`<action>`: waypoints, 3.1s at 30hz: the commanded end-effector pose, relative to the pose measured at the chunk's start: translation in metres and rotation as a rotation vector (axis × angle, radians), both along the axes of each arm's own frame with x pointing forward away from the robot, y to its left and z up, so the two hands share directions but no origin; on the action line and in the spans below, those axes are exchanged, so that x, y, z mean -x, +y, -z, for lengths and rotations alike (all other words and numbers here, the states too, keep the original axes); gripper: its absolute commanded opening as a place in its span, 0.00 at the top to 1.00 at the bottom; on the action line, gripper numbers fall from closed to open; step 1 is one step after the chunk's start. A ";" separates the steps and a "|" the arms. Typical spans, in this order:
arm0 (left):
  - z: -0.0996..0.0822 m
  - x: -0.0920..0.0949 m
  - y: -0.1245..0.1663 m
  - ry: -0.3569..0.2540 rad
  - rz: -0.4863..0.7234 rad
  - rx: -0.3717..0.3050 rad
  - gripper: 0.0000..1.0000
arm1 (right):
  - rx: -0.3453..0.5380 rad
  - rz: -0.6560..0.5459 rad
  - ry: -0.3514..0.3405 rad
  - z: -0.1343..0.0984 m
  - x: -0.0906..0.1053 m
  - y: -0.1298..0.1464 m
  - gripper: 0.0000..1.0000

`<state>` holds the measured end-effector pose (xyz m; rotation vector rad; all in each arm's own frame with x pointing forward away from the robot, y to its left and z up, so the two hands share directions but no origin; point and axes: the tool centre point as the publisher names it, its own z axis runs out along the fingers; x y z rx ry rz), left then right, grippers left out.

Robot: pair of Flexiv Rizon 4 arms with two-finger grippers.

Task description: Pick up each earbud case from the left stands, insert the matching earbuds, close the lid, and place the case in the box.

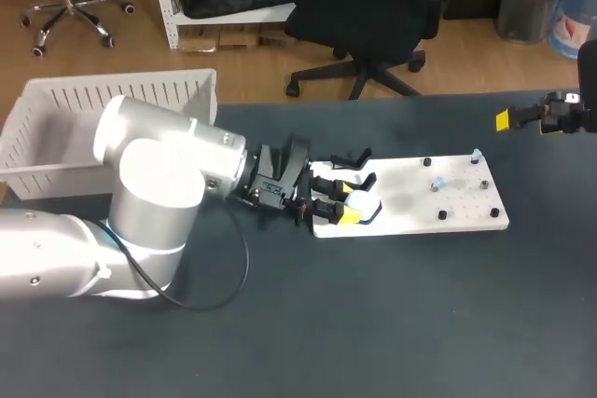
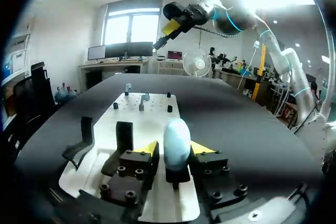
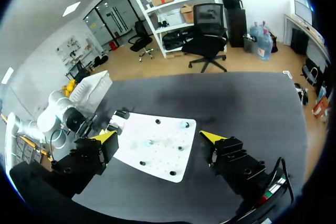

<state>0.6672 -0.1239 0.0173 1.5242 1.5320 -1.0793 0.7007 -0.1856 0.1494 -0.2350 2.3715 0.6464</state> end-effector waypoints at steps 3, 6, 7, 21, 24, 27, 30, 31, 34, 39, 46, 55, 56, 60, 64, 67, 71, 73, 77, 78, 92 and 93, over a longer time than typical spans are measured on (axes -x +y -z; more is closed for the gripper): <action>0.003 -0.002 0.002 -0.004 0.008 0.009 0.67 | 0.000 -0.002 0.001 0.000 0.000 -0.001 0.00; 0.001 -0.001 0.003 -0.008 0.011 0.015 0.82 | 0.000 -0.002 0.001 0.000 0.000 -0.001 0.00; 0.001 0.000 0.004 -0.008 0.012 0.016 1.00 | 0.000 -0.002 0.001 0.000 0.000 -0.001 0.00; -0.064 0.001 0.022 -0.041 -0.025 0.199 1.00 | 0.000 -0.002 0.001 0.000 0.000 -0.001 0.00; -0.091 0.004 0.022 -0.095 -0.038 0.299 1.00 | 0.000 -0.002 0.001 0.000 0.000 -0.001 0.00; -0.114 0.006 0.020 -0.113 -0.051 0.372 1.00 | 0.000 -0.002 0.001 0.000 0.000 -0.001 0.00; -0.131 0.010 0.020 -0.152 -0.036 0.399 1.00 | 0.000 -0.002 0.001 0.000 0.000 -0.001 0.00; -0.138 0.012 0.022 -0.160 -0.030 0.409 1.00 | 0.000 -0.002 0.001 0.000 0.000 -0.001 0.00; -0.138 0.012 0.022 -0.160 -0.030 0.409 1.00 | 0.000 -0.002 0.001 0.000 0.000 -0.001 0.00; -0.138 0.012 0.022 -0.160 -0.030 0.409 1.00 | 0.000 -0.002 0.001 0.000 0.000 -0.001 0.00; -0.138 0.012 0.022 -0.160 -0.030 0.409 1.00 | 0.000 -0.002 0.001 0.000 0.000 -0.001 0.00; -0.138 0.012 0.022 -0.160 -0.030 0.409 1.00 | 0.000 -0.002 0.001 0.000 0.000 -0.001 0.00; -0.138 0.012 0.022 -0.160 -0.030 0.409 1.00 | 0.000 -0.002 0.001 0.000 0.000 -0.001 0.00; -0.138 0.012 0.022 -0.160 -0.030 0.409 1.00 | 0.000 -0.002 0.001 0.000 0.000 -0.001 0.00; -0.136 0.014 0.020 -0.157 -0.028 0.412 1.00 | -0.003 -0.016 0.012 0.007 0.012 0.005 0.00; -0.136 0.020 0.014 -0.156 -0.010 0.423 1.00 | -0.042 -0.037 0.004 0.004 0.025 0.010 0.00; -0.140 0.024 0.007 -0.163 0.020 0.440 1.00 | -0.037 -0.090 -0.020 -0.004 0.043 0.025 0.00; -0.140 0.025 0.005 -0.158 0.019 0.458 1.00 | -0.046 -0.109 -0.028 -0.008 0.050 0.031 0.00; -0.139 0.028 0.004 -0.141 0.016 0.490 1.00 | -0.057 -0.135 -0.059 -0.017 0.066 0.043 0.00; -0.138 0.029 0.003 -0.135 0.018 0.495 1.00 | -0.076 -0.150 -0.061 -0.017 0.072 0.048 0.00; -0.131 0.040 -0.004 -0.126 0.047 0.469 1.00 | -0.037 -0.228 0.020 -0.019 0.109 0.098 0.00; -0.129 0.041 -0.004 -0.125 0.049 0.464 1.00 | -0.022 -0.243 0.041 -0.019 0.112 0.103 0.00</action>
